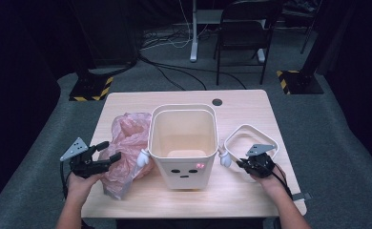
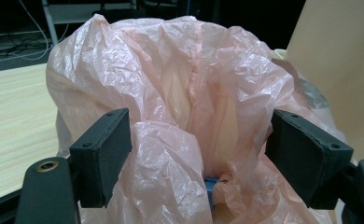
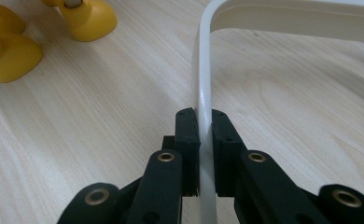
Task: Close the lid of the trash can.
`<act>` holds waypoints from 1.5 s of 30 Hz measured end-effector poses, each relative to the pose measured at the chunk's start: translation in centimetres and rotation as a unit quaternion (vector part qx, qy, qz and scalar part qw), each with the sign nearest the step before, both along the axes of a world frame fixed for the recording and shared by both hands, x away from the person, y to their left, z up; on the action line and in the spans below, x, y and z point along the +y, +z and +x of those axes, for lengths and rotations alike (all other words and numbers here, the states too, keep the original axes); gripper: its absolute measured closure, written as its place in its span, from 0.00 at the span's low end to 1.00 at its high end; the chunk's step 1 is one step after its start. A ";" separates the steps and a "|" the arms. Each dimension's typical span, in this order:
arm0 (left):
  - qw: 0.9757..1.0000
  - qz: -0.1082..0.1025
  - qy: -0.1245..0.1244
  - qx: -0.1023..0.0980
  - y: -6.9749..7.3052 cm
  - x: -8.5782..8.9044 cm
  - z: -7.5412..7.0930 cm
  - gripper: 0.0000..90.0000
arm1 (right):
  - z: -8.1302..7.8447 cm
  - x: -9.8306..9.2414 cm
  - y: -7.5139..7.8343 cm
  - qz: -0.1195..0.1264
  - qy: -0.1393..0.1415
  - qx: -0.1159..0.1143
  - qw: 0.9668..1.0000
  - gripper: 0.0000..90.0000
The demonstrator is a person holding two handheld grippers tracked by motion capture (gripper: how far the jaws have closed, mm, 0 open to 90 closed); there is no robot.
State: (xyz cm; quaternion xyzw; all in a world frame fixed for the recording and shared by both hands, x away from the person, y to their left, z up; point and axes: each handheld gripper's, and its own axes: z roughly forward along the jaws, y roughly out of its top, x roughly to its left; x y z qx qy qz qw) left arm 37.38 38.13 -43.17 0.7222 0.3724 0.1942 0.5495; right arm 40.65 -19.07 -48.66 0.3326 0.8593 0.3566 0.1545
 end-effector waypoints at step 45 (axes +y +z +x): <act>1.000 0.002 -0.021 -0.014 1.9 -0.8 -0.8 0.28 | -0.8 -0.3 8.4 0.011 0.030 -0.012 0.999 0.93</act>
